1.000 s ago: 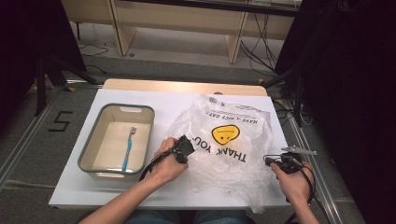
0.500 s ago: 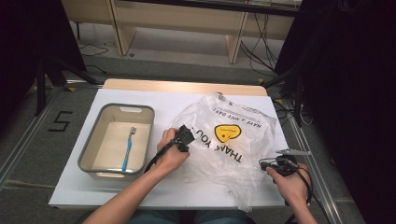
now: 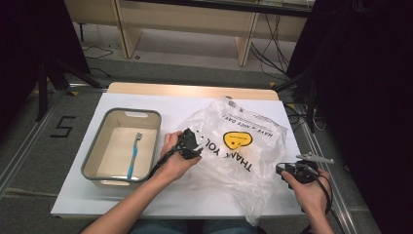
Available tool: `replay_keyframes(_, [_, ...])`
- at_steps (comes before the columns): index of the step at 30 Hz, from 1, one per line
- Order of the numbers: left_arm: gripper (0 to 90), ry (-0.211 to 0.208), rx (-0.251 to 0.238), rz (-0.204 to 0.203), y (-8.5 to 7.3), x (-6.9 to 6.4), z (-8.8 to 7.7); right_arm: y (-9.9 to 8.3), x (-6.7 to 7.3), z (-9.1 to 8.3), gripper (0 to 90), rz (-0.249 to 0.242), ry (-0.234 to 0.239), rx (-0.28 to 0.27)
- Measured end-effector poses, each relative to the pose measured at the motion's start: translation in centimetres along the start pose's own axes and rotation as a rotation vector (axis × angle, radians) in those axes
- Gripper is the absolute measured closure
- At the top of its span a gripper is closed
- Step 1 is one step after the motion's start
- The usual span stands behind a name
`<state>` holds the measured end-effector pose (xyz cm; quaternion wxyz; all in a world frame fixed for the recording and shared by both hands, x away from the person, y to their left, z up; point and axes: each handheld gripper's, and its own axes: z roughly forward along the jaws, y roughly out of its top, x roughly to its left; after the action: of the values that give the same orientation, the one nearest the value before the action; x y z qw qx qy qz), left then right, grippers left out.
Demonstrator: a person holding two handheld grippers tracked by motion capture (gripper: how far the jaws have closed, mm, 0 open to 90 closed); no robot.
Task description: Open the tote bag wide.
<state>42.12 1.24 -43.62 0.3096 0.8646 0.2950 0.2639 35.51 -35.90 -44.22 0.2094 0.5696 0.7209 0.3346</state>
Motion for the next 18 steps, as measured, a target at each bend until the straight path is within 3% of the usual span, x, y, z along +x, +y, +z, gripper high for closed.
replay_keyframes(2, [46.4, -0.016, -0.013, -0.002, -0.1, -0.1, -0.9, 0.5, -0.1, -0.5, 53.4, -0.024, -0.005, -0.065])
replay_keyframes(4, [45.6, -0.052, -0.019, -0.001, -0.3, -0.5, -1.9, 0.8, 0.2, -0.6, 52.7, -0.049, 0.009, -0.097])
replay_keyframes(8, [45.3, -0.079, -0.022, 0.015, -0.6, -1.1, -2.8, 1.6, 1.7, -0.7, 51.9, -0.127, 0.072, -0.144])
replay_keyframes(13, [46.9, -0.134, -0.023, 0.042, -1.3, -2.2, -3.9, 2.3, 4.3, 0.0, 49.7, -0.223, 0.171, -0.145])
replay_keyframes(14, [46.9, -0.152, -0.018, 0.042, -1.5, -2.6, -3.9, 2.3, 4.3, 0.0, 49.7, -0.223, 0.171, -0.145])
replay_keyframes(15, [49.6, -0.173, -0.011, 0.043, -1.8, -2.9, -3.9, 2.6, 5.5, 0.5, 49.1, -0.265, 0.213, -0.134])
replay_keyframes(18, [54.6, -0.261, 0.023, 0.053, -3.0, -4.5, -3.1, 3.0, 7.3, 1.4, 48.3, -0.324, 0.291, -0.112])
